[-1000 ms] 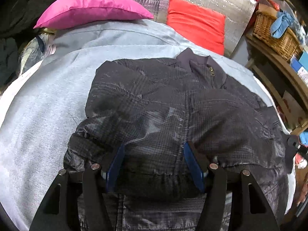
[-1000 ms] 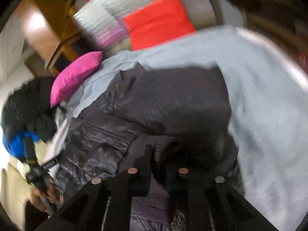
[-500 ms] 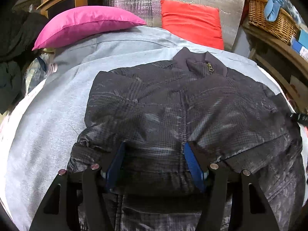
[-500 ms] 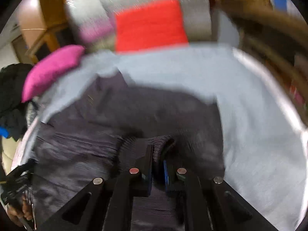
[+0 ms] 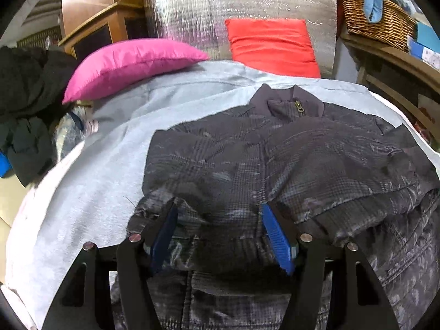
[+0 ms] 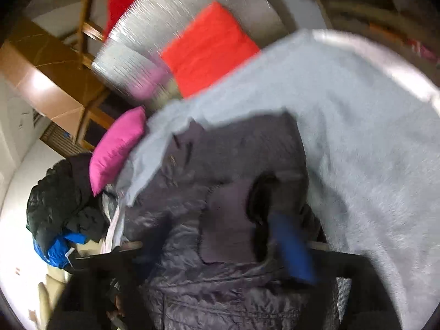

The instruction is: Fold large clothes

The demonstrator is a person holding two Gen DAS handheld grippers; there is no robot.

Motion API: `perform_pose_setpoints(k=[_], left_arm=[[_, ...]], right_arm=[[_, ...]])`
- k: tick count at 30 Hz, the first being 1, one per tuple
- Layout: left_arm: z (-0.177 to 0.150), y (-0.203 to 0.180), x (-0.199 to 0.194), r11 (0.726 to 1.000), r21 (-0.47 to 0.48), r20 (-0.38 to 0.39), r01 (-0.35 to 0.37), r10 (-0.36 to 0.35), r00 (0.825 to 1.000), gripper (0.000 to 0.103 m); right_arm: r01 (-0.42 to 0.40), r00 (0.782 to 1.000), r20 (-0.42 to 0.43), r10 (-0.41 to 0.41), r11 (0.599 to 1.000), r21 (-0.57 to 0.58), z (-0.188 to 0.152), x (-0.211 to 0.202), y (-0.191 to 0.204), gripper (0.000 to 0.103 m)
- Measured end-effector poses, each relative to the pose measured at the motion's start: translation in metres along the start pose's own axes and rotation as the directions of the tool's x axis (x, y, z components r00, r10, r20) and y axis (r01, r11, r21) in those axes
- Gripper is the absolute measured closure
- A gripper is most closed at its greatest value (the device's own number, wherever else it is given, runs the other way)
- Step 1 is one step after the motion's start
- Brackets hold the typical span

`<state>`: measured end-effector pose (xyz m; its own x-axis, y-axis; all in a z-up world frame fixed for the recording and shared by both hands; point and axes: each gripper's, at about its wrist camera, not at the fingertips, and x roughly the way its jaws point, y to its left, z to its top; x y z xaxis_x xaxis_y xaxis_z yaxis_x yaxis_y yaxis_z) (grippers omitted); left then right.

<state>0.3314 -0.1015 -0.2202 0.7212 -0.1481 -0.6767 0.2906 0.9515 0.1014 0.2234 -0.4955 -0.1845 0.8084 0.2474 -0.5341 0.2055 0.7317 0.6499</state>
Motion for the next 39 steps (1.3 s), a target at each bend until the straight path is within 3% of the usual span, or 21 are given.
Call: perform_pose_setpoints(k=[5, 6, 8, 11, 19, 23, 26, 30, 33, 36, 39], left_arm=[[0.001, -0.001, -0.005, 1.000, 0.005, 0.024, -0.012, 0.011, 1.000, 0.038], [0.002, -0.001, -0.005, 1.000, 0.008, 0.026, -0.013, 0.013, 1.000, 0.038], [0.003, -0.001, -0.005, 1.000, 0.007, 0.029, -0.015, 0.014, 0.999, 0.038], [0.005, -0.002, -0.003, 1.000, 0.011, 0.029, -0.015, 0.014, 0.999, 0.038], [0.004, -0.009, 0.003, 0.999, 0.035, 0.023, -0.026, 0.025, 0.999, 0.038], [0.002, -0.012, 0.009, 0.998, 0.048, -0.006, -0.030, 0.030, 1.000, 0.037], [0.004, -0.009, 0.008, 0.999, 0.030, -0.014, -0.022, 0.022, 1.000, 0.037], [0.010, 0.003, -0.015, 0.998, -0.035, 0.061, 0.050, -0.048, 0.997, 0.034], [0.010, 0.003, -0.024, 0.995, -0.047, 0.113, 0.083, -0.077, 0.991, 0.024], [0.003, -0.010, 0.000, 0.999, 0.021, 0.019, 0.036, -0.036, 0.999, 0.024], [-0.008, -0.018, 0.030, 0.999, 0.046, -0.094, 0.026, -0.021, 0.995, 0.024]], right_arm=[[0.015, 0.996, 0.089, -0.001, 0.986, -0.165, -0.008, -0.007, 0.045, 0.018], [0.048, 0.995, 0.095, -0.029, 0.978, -0.204, -0.010, -0.002, 0.053, 0.021], [0.099, 0.993, 0.086, -0.077, 0.955, -0.279, -0.016, 0.014, 0.067, 0.039], [0.128, 0.992, 0.053, -0.117, 0.941, -0.313, -0.026, 0.037, 0.071, 0.043], [0.174, 0.975, -0.072, -0.208, 0.928, -0.330, -0.041, 0.090, 0.045, 0.044], [0.185, 0.970, -0.083, -0.228, 0.917, -0.352, -0.044, 0.099, 0.040, 0.044], [0.168, 0.975, -0.081, -0.206, 0.929, -0.329, -0.045, 0.093, 0.038, 0.044], [0.113, 0.989, -0.062, -0.135, 0.957, -0.268, -0.043, 0.068, 0.037, 0.042], [0.087, 0.995, -0.020, -0.095, 0.966, -0.244, -0.046, 0.051, 0.038, 0.028], [0.126, 0.989, -0.040, -0.141, 0.958, -0.259, -0.050, 0.058, 0.035, 0.026], [0.159, 0.981, -0.057, -0.185, 0.937, -0.310, -0.055, 0.069, 0.038, 0.026]])
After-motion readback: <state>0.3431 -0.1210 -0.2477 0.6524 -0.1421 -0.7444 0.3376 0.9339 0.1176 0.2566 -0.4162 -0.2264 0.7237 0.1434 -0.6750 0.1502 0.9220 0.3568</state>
